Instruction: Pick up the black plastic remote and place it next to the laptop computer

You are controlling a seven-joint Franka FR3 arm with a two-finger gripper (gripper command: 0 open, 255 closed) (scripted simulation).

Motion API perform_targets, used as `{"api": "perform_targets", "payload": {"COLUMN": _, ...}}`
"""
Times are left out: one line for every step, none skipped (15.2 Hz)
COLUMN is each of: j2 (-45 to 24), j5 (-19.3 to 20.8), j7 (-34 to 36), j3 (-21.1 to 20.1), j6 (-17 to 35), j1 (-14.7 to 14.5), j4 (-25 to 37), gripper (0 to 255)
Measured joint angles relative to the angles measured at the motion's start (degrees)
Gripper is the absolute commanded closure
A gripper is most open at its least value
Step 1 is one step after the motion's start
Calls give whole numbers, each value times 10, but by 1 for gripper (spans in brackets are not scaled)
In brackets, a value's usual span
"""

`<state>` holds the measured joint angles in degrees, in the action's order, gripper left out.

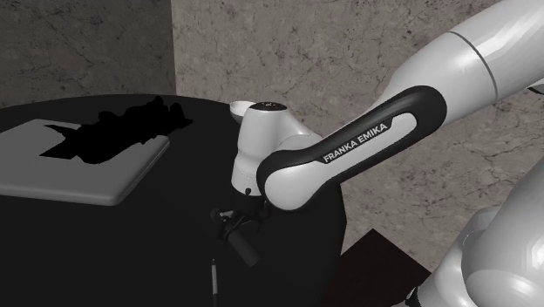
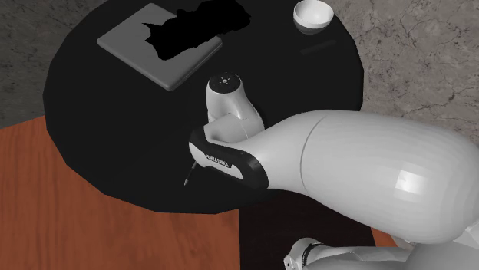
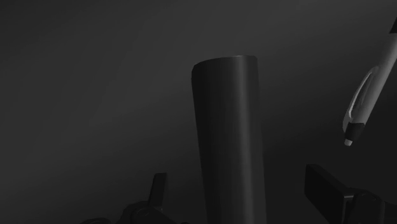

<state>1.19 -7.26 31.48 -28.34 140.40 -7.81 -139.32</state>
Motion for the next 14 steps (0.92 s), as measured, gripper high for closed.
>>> {"api": "perform_targets", "payload": {"j2": 0, "j5": 0, "j7": 0, "j3": 0, "j6": 0, "j1": 0, "j4": 0, "gripper": 0}}
{"api": "perform_targets", "payload": {"j2": 0, "j5": 0, "j7": 0, "j3": 0, "j6": 1, "j1": 0, "j4": 0, "gripper": 0}}
{"api": "perform_targets", "payload": {"j2": 0, "j5": 0, "j7": 0, "j3": 0, "j6": 1, "j1": 0, "j4": 0, "gripper": 0}}
{"api": "perform_targets", "payload": {"j2": 0, "j5": 0, "j7": 0, "j3": 0, "j6": 1, "j1": 0, "j4": 0, "gripper": 255}}
{"api": "perform_targets", "payload": {"j2": 0, "j5": 0, "j7": 0, "j3": 0, "j6": 1, "j1": 0, "j4": 0, "gripper": 255}}
{"api": "perform_targets", "payload": {"j2": 2, "j5": 1, "j7": 0, "j3": 1, "j6": -1, "j1": 1, "j4": 0, "gripper": 255}}
{"api": "perform_targets", "payload": {"j2": 2, "j5": 1, "j7": 1, "j3": 2, "j6": -1, "j1": 1, "j4": 0, "gripper": 255}}
{"api": "perform_targets", "payload": {"j2": 2, "j5": 1, "j7": 0, "j3": 2, "j6": -1, "j1": 1, "j4": 0, "gripper": 255}}
{"api": "perform_targets", "payload": {"j2": 1, "j5": 1, "j7": 0, "j3": 2, "j6": -1, "j1": 1, "j4": 0, "gripper": 255}}
{"api": "perform_targets", "payload": {"j2": 1, "j5": 1, "j7": 0, "j3": 2, "j6": -1, "j1": 1, "j4": 1, "gripper": 255}}
{"api": "perform_targets", "payload": {"j2": 1, "j5": 1, "j7": 0, "j3": 2, "j6": -1, "j1": 1, "j4": 1, "gripper": 255}}
{"api": "perform_targets", "payload": {"j2": 1, "j5": 1, "j7": 0, "j3": 2, "j6": -1, "j1": 1, "j4": 1, "gripper": 255}}
{"api": "perform_targets", "payload": {"j2": 1, "j5": 1, "j7": 0, "j3": 1, "j6": -1, "j1": 1, "j4": 1, "gripper": 255}}
{"api": "perform_targets", "payload": {"j2": 1, "j5": 1, "j7": 0, "j3": 1, "j6": 0, "j1": 1, "j4": 0, "gripper": 255}}
